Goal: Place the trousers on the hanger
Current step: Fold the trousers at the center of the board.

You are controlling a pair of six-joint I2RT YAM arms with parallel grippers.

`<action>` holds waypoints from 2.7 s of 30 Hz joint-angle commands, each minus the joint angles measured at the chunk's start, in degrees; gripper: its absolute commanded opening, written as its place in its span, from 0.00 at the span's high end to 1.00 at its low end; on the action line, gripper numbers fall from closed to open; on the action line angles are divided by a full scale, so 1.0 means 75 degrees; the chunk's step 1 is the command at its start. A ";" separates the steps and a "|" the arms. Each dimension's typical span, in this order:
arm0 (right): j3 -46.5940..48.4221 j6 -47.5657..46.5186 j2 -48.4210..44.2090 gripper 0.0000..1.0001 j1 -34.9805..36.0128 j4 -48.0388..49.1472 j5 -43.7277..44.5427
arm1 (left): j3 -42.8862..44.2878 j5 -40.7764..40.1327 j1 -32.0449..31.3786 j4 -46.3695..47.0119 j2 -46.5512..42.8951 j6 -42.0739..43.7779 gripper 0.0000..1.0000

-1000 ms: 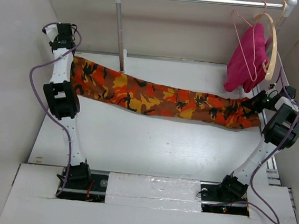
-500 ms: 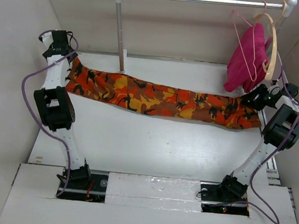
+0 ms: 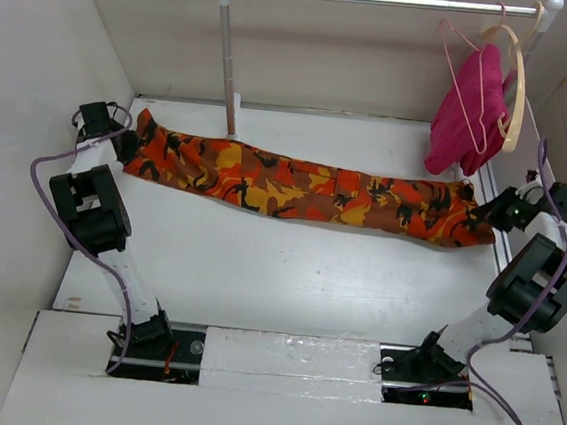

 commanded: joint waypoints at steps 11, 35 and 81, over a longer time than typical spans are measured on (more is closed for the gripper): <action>-0.2561 -0.0717 -0.2155 0.90 0.0361 0.0794 -0.0042 | 0.3286 -0.0512 0.0006 -0.0952 0.2200 -0.0275 0.73; -0.2349 -0.1292 -0.1944 0.78 0.0796 0.0172 0.0017 | 0.3206 -0.1088 -0.0135 -0.1528 0.2751 -0.0275 0.77; -0.2513 -0.0883 -0.1991 0.78 0.1639 0.0264 0.0146 | 0.0171 -0.3021 -0.0053 -0.1645 0.0327 0.0428 0.39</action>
